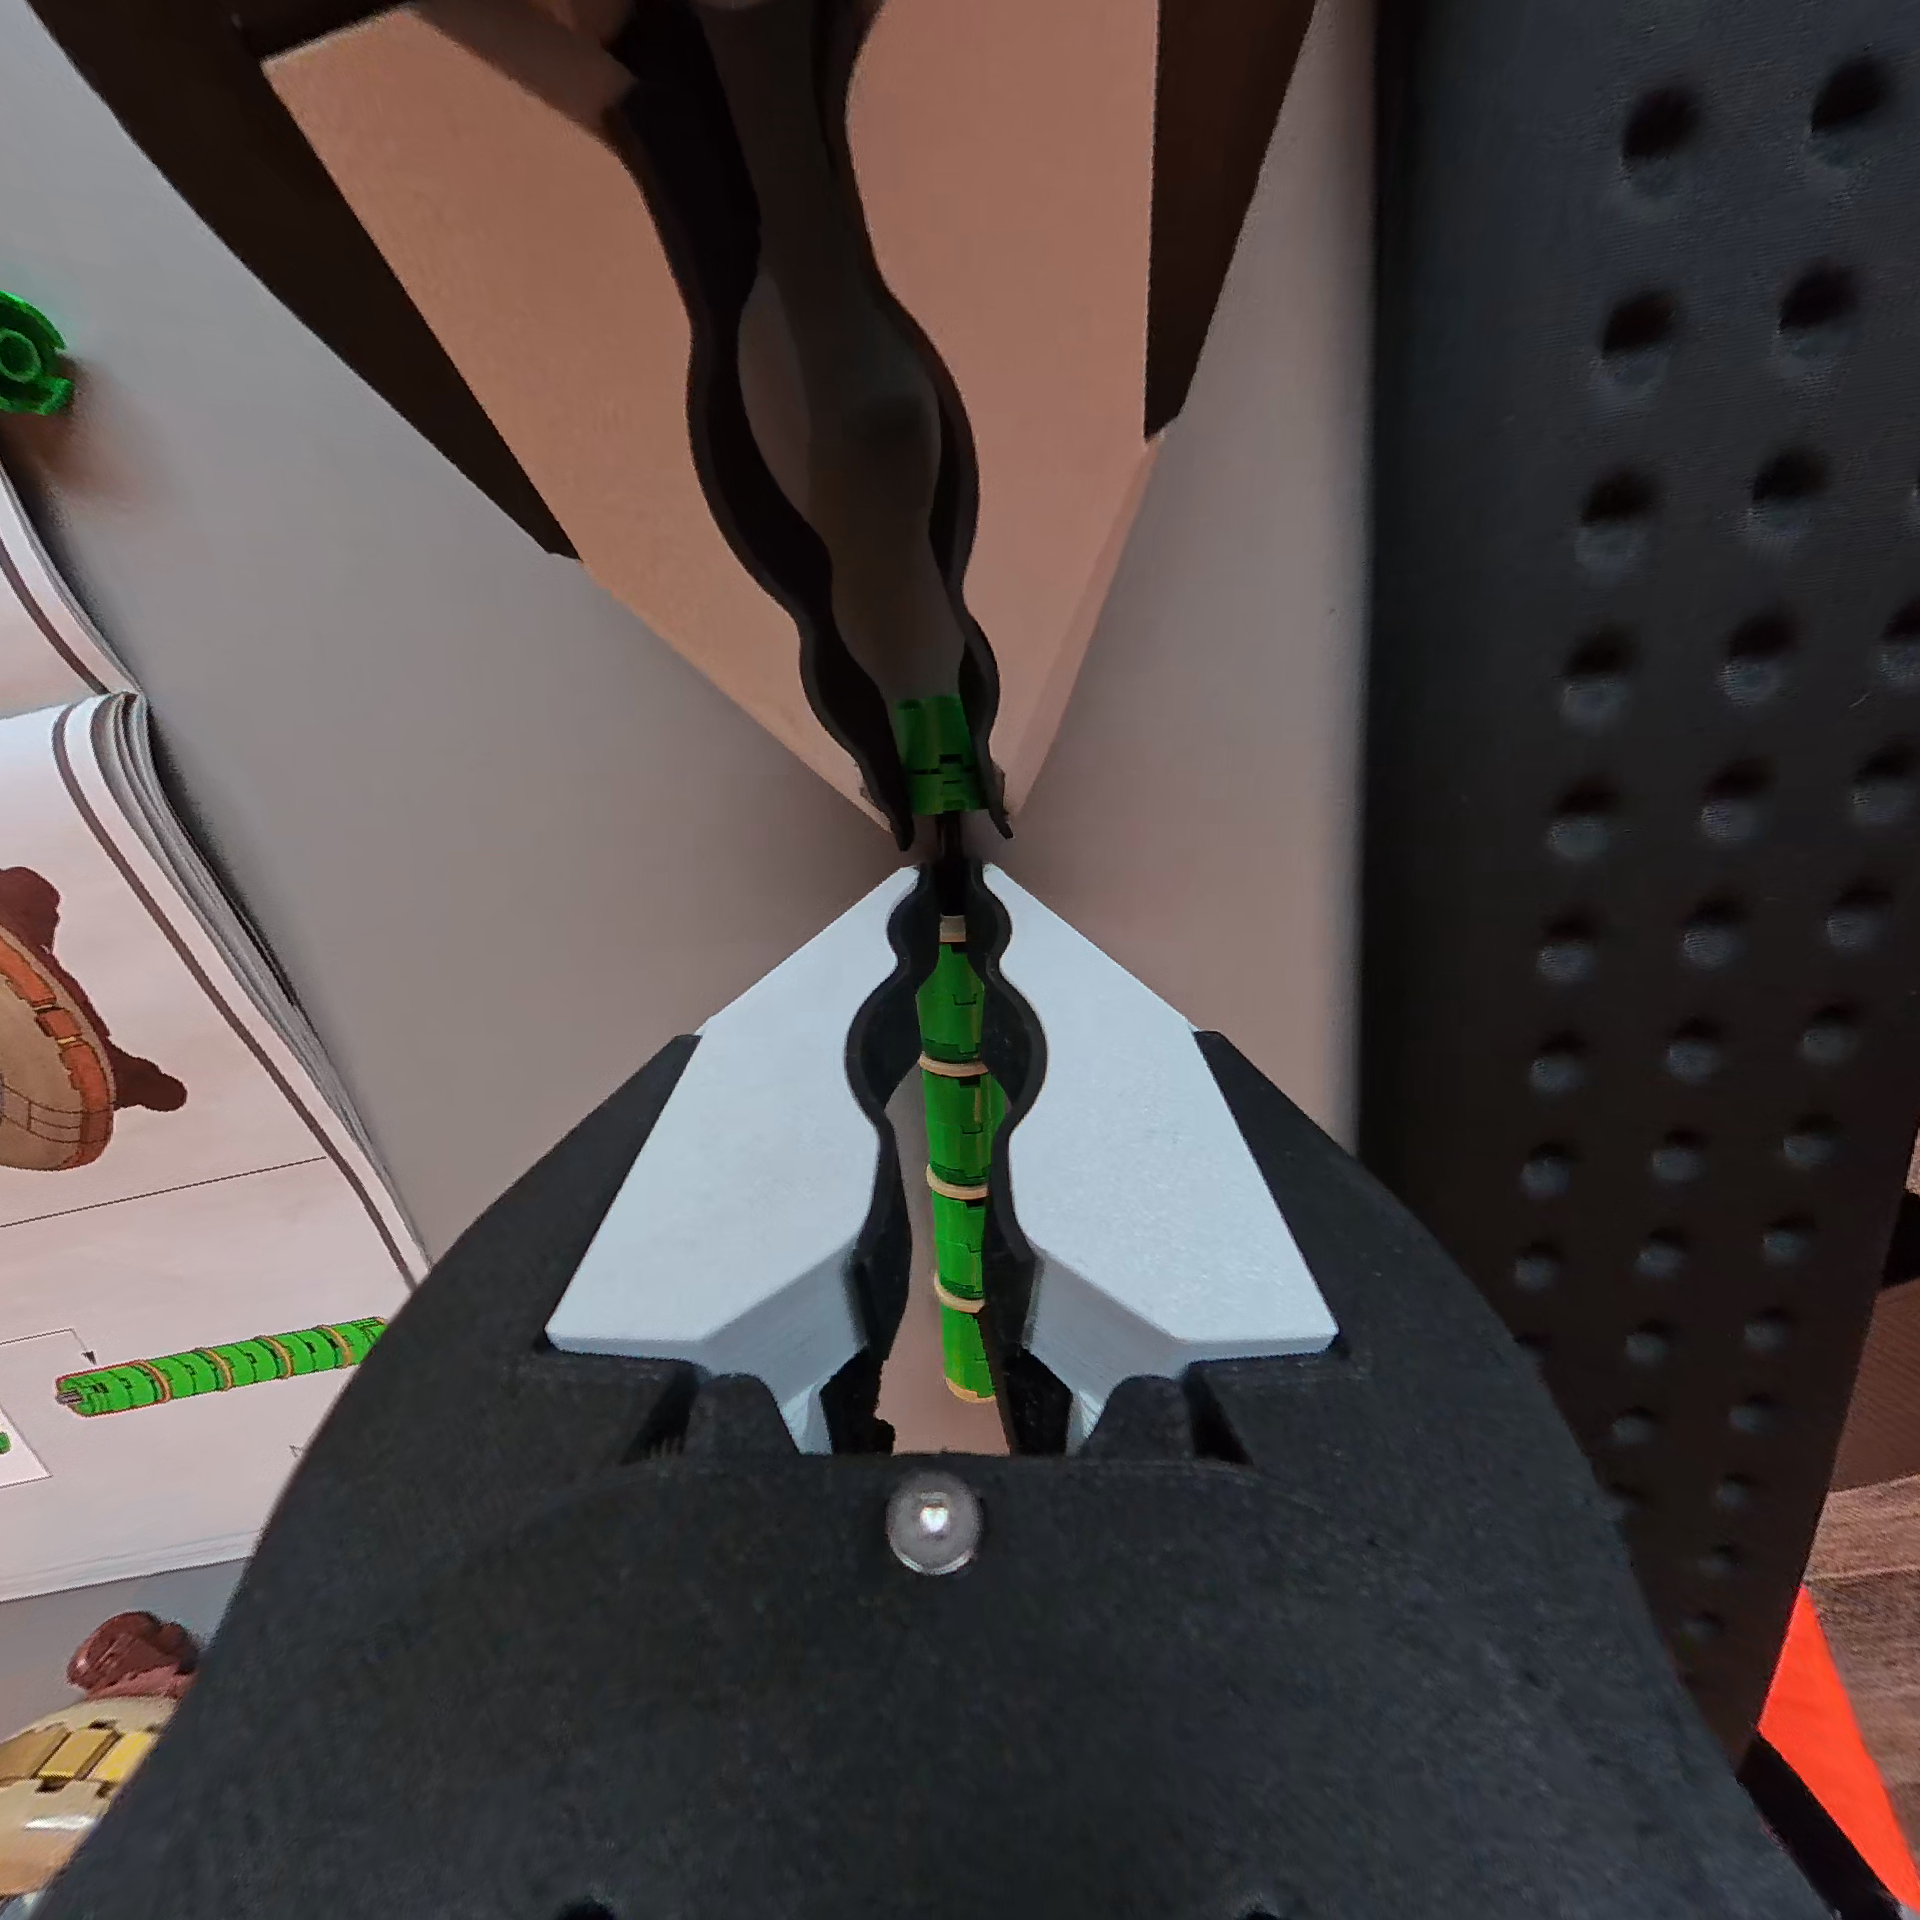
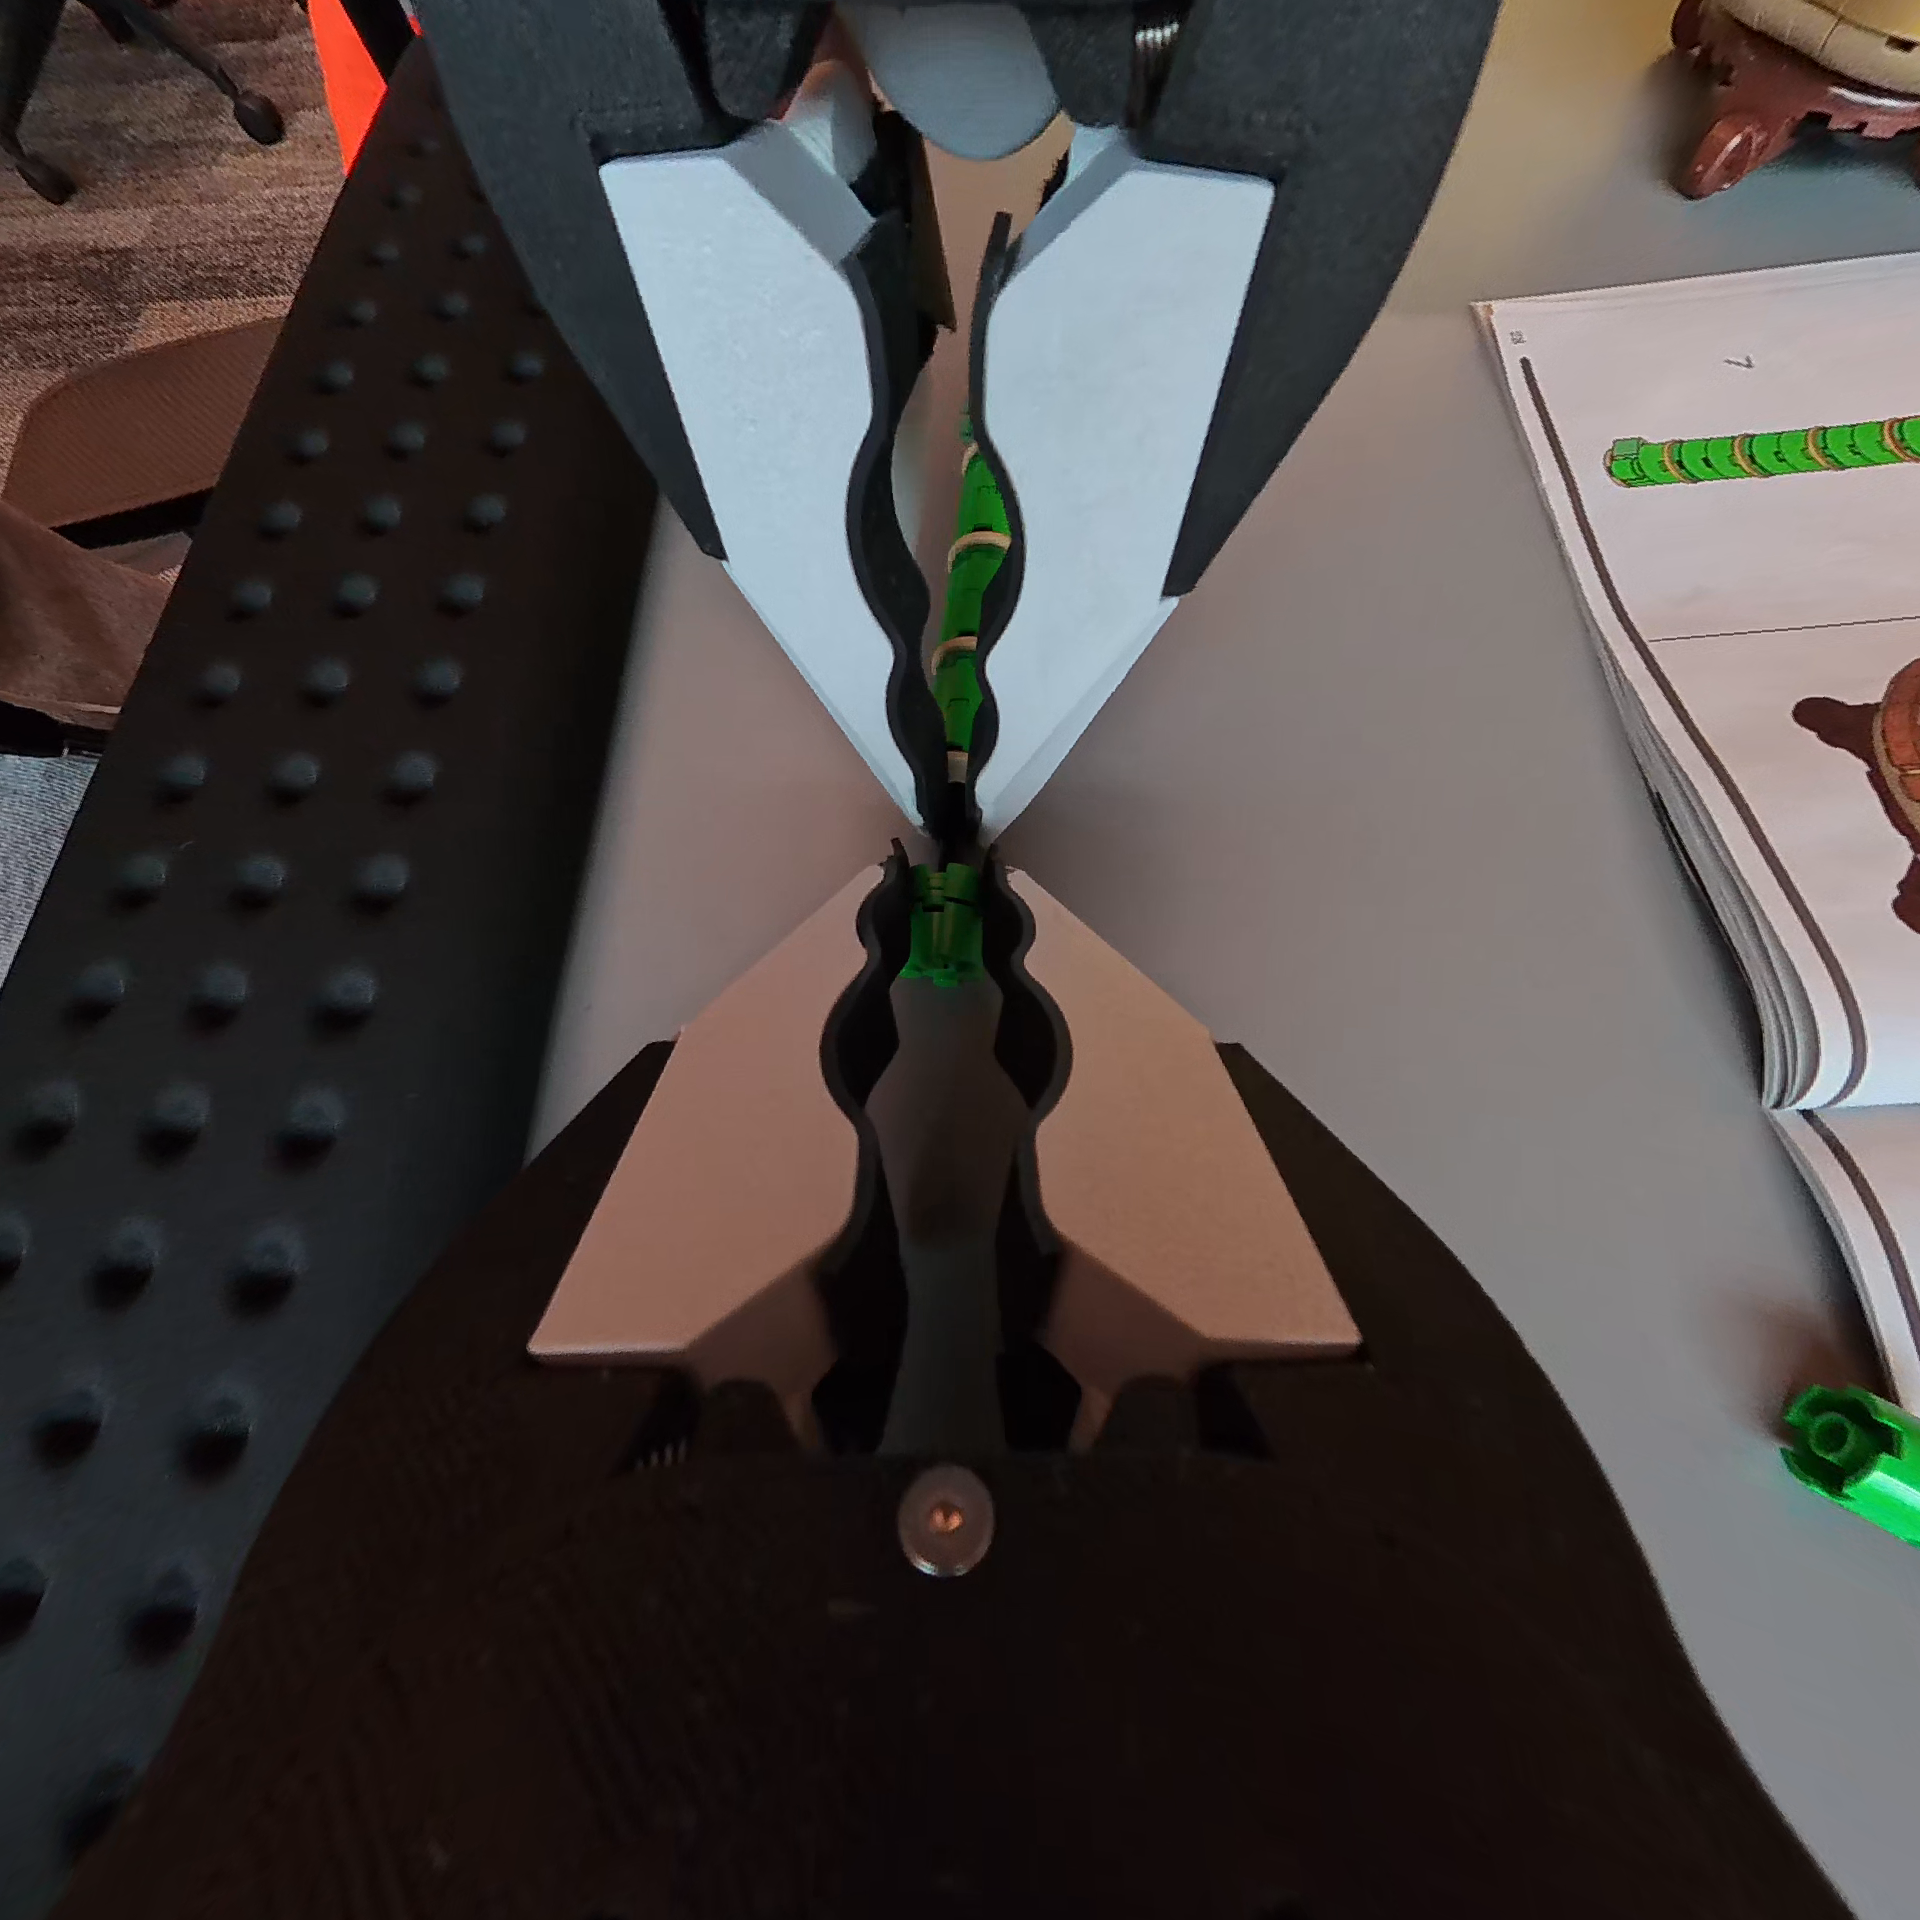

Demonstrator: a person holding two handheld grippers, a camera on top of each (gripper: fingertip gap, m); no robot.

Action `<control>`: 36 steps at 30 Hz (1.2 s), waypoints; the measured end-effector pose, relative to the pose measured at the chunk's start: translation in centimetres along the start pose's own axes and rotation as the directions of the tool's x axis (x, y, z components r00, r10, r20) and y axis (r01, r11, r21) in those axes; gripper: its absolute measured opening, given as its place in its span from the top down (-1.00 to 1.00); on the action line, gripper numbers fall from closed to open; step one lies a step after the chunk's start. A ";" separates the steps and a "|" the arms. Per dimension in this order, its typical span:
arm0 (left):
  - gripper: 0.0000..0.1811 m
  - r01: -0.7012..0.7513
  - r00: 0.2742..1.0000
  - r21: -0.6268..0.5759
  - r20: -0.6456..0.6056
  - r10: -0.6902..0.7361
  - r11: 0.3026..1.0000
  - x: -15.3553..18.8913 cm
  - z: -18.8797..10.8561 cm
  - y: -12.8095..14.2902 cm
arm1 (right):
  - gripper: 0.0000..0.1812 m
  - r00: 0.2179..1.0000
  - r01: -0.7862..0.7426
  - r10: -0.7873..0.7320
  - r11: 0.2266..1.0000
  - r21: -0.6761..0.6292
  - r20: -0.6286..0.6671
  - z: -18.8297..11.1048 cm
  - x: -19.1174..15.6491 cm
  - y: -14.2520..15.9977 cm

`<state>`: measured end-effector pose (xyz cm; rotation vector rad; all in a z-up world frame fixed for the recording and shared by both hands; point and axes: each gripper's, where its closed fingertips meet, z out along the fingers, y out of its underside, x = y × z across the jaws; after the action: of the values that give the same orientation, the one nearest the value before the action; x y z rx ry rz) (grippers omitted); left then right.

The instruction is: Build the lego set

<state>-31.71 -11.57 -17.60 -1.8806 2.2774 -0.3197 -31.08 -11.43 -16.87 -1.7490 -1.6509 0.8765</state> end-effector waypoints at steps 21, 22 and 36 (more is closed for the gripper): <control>0.96 0.022 0.996 0.041 -0.086 -0.019 0.999 -0.1 -0.1 -0.2 | 0.56 0.998 0.020 -0.022 1.000 -0.022 -0.067 -0.5 0.0 0.7; 0.96 0.021 0.996 0.041 -0.088 -0.017 0.999 -0.1 -0.1 -0.2 | 0.62 0.997 0.031 -0.033 0.999 -0.027 -0.073 -0.2 0.0 0.5; 0.96 0.076 0.996 -0.052 -0.050 -0.079 0.996 -1.0 -1.1 3.7 | 0.84 0.985 -0.123 0.127 0.991 0.046 -0.117 -4.9 2.5 3.1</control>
<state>-35.35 -9.86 -17.52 -2.0118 2.2698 -0.3284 -25.33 -9.05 -16.44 -1.8576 -1.4516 0.8369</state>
